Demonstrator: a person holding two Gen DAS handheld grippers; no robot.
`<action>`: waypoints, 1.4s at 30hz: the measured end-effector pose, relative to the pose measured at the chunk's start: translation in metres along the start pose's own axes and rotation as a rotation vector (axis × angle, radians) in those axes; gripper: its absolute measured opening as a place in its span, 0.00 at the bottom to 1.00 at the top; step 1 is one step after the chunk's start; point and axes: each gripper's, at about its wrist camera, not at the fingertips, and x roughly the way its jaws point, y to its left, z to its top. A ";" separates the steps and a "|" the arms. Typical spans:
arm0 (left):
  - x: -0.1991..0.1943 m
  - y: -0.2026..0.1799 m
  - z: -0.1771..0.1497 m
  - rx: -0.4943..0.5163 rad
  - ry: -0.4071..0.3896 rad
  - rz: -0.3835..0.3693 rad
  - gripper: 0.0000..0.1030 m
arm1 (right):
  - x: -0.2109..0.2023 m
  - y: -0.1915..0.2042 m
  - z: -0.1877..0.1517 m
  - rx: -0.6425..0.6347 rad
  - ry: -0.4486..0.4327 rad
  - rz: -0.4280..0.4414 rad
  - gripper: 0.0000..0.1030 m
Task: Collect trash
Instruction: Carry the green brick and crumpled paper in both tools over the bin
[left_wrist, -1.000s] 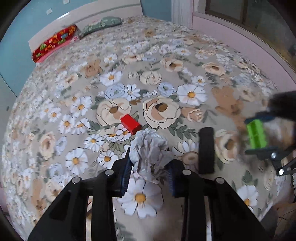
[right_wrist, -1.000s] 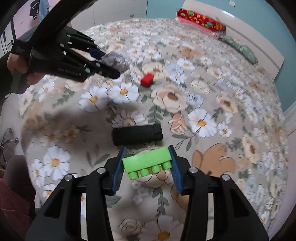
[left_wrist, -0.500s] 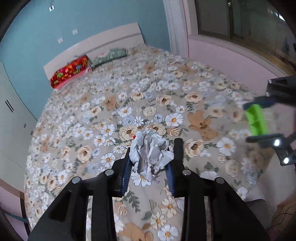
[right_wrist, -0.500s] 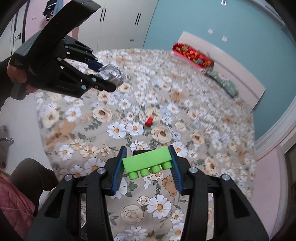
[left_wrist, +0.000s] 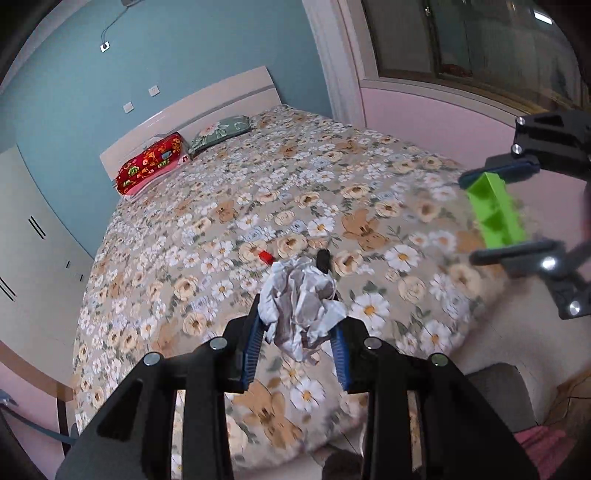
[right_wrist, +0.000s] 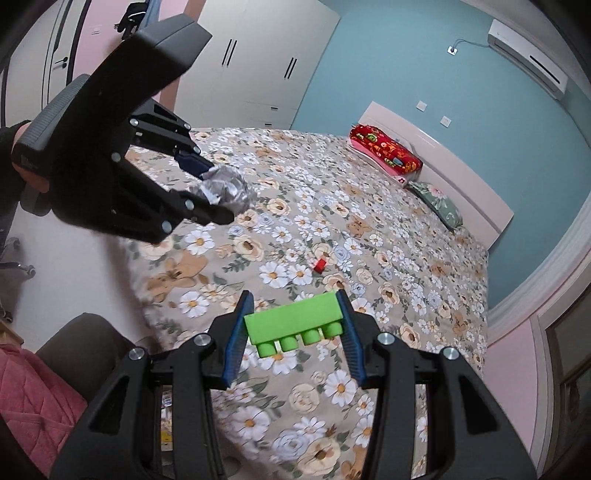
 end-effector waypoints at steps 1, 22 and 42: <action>-0.003 -0.004 -0.005 -0.001 0.002 -0.006 0.35 | -0.004 0.005 -0.003 -0.002 0.000 -0.001 0.45; 0.043 -0.083 -0.139 0.022 0.159 -0.126 0.35 | 0.040 0.081 -0.117 0.085 0.154 0.156 0.45; 0.132 -0.132 -0.244 -0.021 0.344 -0.235 0.35 | 0.133 0.141 -0.228 0.197 0.344 0.322 0.45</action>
